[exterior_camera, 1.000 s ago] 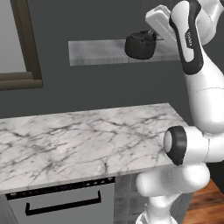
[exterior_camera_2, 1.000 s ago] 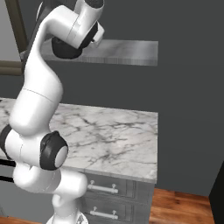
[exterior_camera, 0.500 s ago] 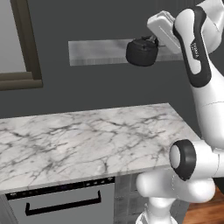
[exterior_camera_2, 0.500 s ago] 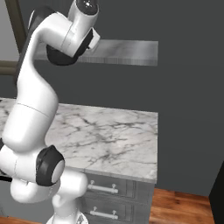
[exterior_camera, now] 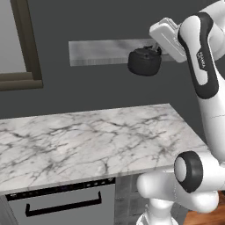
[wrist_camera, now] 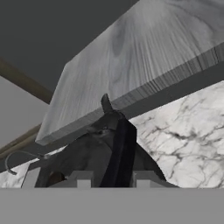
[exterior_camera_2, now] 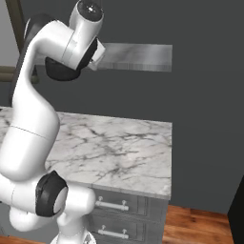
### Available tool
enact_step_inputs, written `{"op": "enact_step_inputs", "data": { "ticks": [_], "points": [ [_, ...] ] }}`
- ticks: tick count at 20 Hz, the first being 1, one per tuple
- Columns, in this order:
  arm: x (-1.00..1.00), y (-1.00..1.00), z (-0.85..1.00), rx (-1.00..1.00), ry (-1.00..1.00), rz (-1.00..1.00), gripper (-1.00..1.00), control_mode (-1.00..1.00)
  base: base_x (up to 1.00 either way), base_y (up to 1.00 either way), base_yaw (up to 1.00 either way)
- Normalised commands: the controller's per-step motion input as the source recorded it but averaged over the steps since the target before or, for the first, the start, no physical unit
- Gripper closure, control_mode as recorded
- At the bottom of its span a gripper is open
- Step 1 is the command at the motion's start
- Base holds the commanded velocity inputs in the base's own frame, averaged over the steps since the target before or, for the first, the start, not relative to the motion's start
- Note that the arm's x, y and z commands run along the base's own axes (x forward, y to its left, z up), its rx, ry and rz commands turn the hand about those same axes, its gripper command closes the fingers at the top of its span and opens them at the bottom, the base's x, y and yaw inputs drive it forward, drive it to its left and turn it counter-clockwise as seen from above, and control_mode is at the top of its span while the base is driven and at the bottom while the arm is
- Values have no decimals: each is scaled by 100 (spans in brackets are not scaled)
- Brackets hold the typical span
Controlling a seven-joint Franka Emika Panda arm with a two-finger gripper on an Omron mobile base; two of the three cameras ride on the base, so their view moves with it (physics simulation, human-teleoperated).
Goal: Open the cabinet, pick the kettle from the cabinet, and place it in the sink.
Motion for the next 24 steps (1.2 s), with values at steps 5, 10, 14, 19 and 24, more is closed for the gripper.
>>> {"op": "enact_step_inputs", "data": {
  "ticks": [5, 10, 14, 19, 24],
  "points": [
    [-30, 10, -27, 0, 10, 0, 100, -100, 0, 0, 0],
    [-30, 13, -34, 0, 6, 0, 100, -100, 0, 0, 0],
    [-25, 12, -41, 0, 3, 0, 100, -100, 0, 0, 0],
    [-10, 8, -41, 0, 0, 0, 100, -100, 0, 0, 0],
    [-4, 7, -46, 0, -5, 0, 100, -100, 0, 0, 0]
  ]
}}
